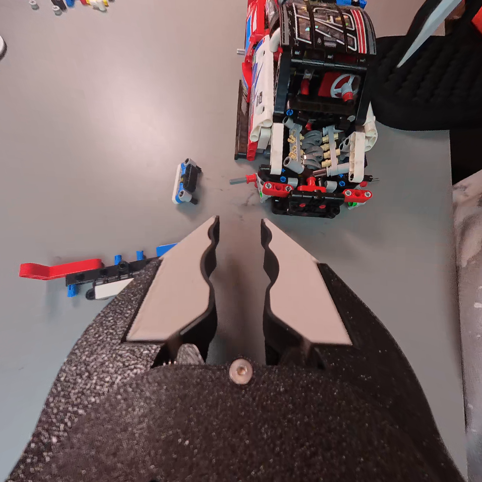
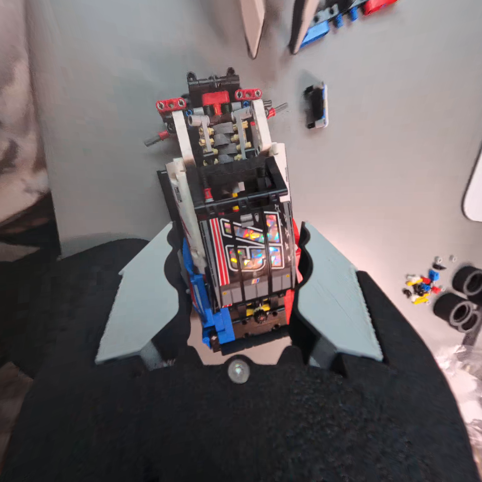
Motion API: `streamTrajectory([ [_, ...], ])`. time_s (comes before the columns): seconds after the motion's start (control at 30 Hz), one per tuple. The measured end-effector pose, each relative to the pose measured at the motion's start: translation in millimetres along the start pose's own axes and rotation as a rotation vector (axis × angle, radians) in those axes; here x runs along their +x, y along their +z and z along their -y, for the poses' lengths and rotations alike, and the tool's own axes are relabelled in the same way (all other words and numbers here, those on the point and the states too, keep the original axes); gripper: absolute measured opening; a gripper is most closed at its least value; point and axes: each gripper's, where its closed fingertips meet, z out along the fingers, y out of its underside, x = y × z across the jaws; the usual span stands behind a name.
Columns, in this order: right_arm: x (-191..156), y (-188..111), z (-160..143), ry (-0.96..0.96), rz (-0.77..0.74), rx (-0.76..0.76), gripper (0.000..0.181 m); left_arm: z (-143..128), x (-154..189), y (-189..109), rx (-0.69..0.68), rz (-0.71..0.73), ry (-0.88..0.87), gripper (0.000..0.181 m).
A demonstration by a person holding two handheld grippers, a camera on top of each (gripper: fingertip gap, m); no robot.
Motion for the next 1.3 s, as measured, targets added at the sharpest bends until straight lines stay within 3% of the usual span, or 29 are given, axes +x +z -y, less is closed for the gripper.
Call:
streamTrajectory([
  [0.03, 0.5, 11.5, -6.5, -0.039, 0.038, -0.086, 0.094, 2.1, -0.2, -2.3, 0.011, 0.001, 0.003, 0.031],
  [0.07, 0.6, 21.3, -14.8, -0.072, 0.081, -0.16, 0.092, 4.1, 0.2, -5.1, 0.023, 0.003, 0.006, 0.031],
  [0.17, 2.1, 26.6, -10.6, -0.125, 0.193, -0.168, 0.088, 4.7, -0.1, -15.2, 0.049, 0.013, 0.048, 0.034],
  [0.3, 1.0, 9.5, 8.0, -0.111, 0.27, -0.031, 0.084, 5.7, 9.7, -30.6, 0.116, -0.066, 0.095, 0.051],
  [0.43, -5.9, -26.9, 37.5, -0.079, 0.337, 0.242, 0.084, 15.8, 20.2, -37.2, 0.182, -0.096, 0.212, 0.076],
  [0.5, -7.6, -49.2, 56.1, -0.061, 0.392, 0.428, 0.085, 39.8, 31.1, -35.1, 0.272, -0.134, 0.278, 0.087],
  [0.63, -8.5, -80.0, 87.9, -0.064, 0.545, 0.827, 0.086, 115.5, 59.6, -39.5, 0.511, -0.309, 0.33, 0.109],
  [0.73, -3.9, -75.8, 88.7, -0.049, 0.594, 0.98, 0.086, 139.2, 77.6, -35.6, 0.512, -0.436, 0.348, 0.116],
  [0.83, 8.2, -56.3, 66.4, 0.111, 0.588, 0.932, 0.086, 131.9, 68.2, -27.0, 0.476, -0.389, 0.335, 0.088],
  [0.9, 14.8, -58.5, 60.2, 0.196, 0.558, 0.986, 0.085, 132.6, 64.1, -26.1, 0.494, -0.363, 0.291, 0.084],
  [1.07, 15.2, -62.9, 46.4, 0.24, 0.441, 0.936, 0.083, 132.7, 68.6, -25.5, 0.465, -0.313, 0.296, 0.075],
  [1.13, 19.0, -67.6, 43.2, 0.267, 0.347, 0.918, 0.072, 126.2, 66.8, -35.5, 0.45, -0.296, 0.269, 0.062],
  [1.23, 13.5, -59.4, 57.2, 0.282, 0.206, 0.863, 0.05, 108.9, 64.2, -58.3, 0.459, -0.228, 0.233, 0.061],
  [1.3, -1.5, -47.2, 71.5, 0.214, 0.17, 0.811, 0.055, 98.2, 62.6, -79.2, 0.48, -0.181, 0.19, 0.06],
])
